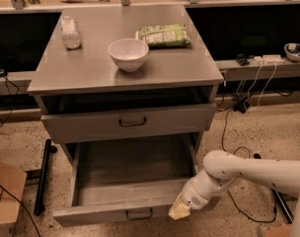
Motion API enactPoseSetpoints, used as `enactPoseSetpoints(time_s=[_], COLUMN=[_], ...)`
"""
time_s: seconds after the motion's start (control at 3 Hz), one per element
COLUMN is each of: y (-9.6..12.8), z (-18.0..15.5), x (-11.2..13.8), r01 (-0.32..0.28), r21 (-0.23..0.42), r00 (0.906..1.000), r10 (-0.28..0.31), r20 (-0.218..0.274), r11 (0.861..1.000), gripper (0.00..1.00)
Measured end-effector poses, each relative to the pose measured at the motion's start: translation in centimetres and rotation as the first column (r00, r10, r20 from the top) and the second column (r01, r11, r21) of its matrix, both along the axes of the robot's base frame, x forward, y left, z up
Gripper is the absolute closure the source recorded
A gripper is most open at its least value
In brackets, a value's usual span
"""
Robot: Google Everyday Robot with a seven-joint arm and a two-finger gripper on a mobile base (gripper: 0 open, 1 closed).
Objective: Close middle drawer
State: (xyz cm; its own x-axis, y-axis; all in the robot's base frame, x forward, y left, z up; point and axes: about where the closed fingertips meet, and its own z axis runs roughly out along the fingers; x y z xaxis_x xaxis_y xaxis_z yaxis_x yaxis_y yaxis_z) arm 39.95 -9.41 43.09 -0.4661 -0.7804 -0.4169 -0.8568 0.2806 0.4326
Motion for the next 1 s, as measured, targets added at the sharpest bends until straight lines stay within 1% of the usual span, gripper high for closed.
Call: enactPoseSetpoints(time_s=[0.33, 0.67, 1.0], y=[-0.13, -0.16, -0.26], z=[-1.15, -1.09, -1.21], x=[0.14, 0.22, 0.93], r01=[0.010, 0.012, 0.015], r21=[0.007, 0.008, 0.012], r00=[0.9999, 0.9998, 0.9998], r10=[-0.010, -0.012, -0.014], r20=[-0.014, -0.015, -0.010], r11=[1.000, 1.000, 1.000], gripper=[1.00, 1.00, 1.00])
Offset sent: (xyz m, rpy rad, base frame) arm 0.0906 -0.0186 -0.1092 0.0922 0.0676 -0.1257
